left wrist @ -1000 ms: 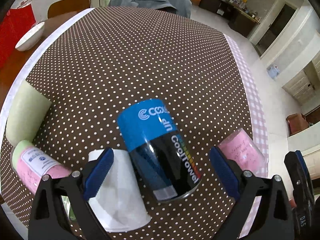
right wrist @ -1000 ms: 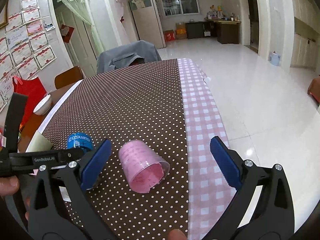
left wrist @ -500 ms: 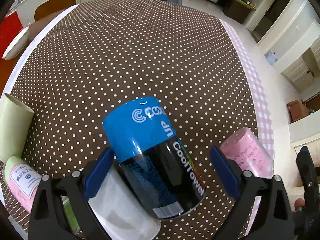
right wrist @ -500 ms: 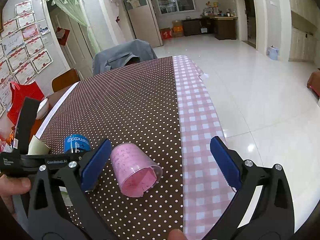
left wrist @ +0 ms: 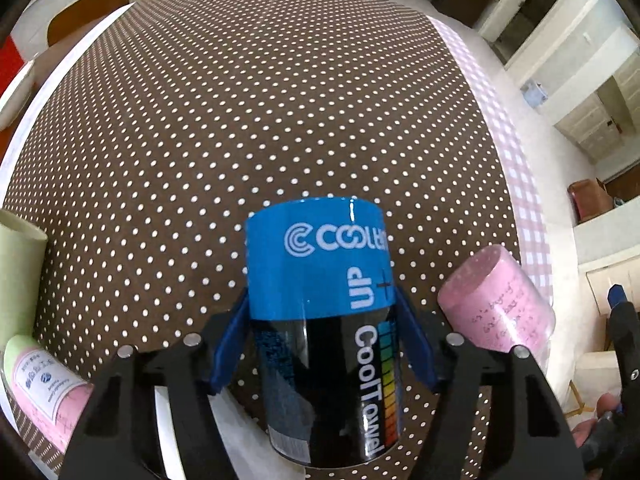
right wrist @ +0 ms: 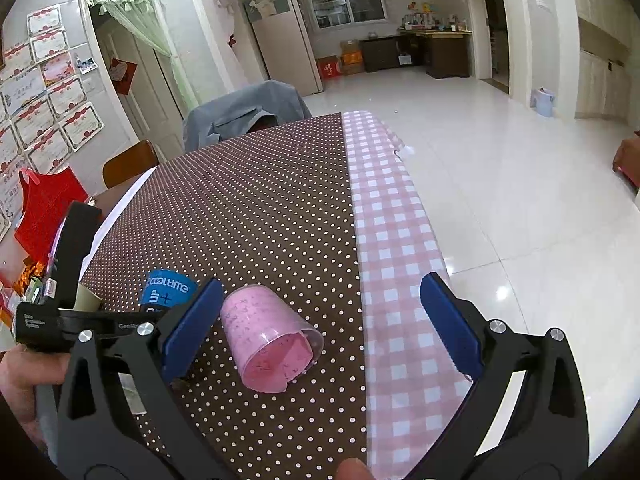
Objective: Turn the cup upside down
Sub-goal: 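Lift the blue can with the left tool, turning its open end up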
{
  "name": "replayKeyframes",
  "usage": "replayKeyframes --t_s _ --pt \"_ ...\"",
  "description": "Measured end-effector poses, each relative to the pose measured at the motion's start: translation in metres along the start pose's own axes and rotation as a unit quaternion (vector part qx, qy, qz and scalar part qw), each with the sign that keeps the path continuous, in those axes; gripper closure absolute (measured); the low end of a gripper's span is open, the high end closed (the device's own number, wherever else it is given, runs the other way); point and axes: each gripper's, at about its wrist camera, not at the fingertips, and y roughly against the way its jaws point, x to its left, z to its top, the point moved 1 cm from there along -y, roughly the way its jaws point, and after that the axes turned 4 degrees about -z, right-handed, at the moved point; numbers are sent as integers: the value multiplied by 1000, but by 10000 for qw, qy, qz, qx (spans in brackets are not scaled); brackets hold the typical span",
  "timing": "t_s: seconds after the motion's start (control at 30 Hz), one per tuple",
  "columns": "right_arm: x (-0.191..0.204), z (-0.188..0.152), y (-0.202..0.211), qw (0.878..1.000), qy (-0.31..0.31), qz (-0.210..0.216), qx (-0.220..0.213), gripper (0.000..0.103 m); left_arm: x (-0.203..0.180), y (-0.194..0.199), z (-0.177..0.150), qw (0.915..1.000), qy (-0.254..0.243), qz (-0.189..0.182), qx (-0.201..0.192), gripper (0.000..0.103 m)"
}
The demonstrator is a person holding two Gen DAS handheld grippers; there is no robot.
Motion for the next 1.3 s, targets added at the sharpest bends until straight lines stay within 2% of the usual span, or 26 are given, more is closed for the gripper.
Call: replayKeyframes --t_s 0.13,0.4,0.67,0.83,0.93,1.17,1.3 --pt "-1 0 5 10000 -27 -23 -21 6 -9 -5 6 9999 -87 -122 10 36" --pt "-2 -5 25 9997 -88 -141 -155 6 -22 12 24 9986 -162 -389 -331 37" --pt "7 -11 49 9993 -15 -181 -333 6 -31 25 16 9955 -363 -637 -595 38" --pt "13 -18 65 9988 25 -194 -441 6 -27 43 -2 9928 -433 -806 -767 38" --pt "18 -20 75 9985 65 -200 -508 6 -11 70 -15 9906 -435 -981 -853 38" --pt "31 -37 100 9972 172 -216 -689 6 0 109 -76 9834 -443 -1470 -966 38" --pt "38 -56 113 9964 243 -242 -770 6 18 117 -114 9803 -364 -1678 -982 38"
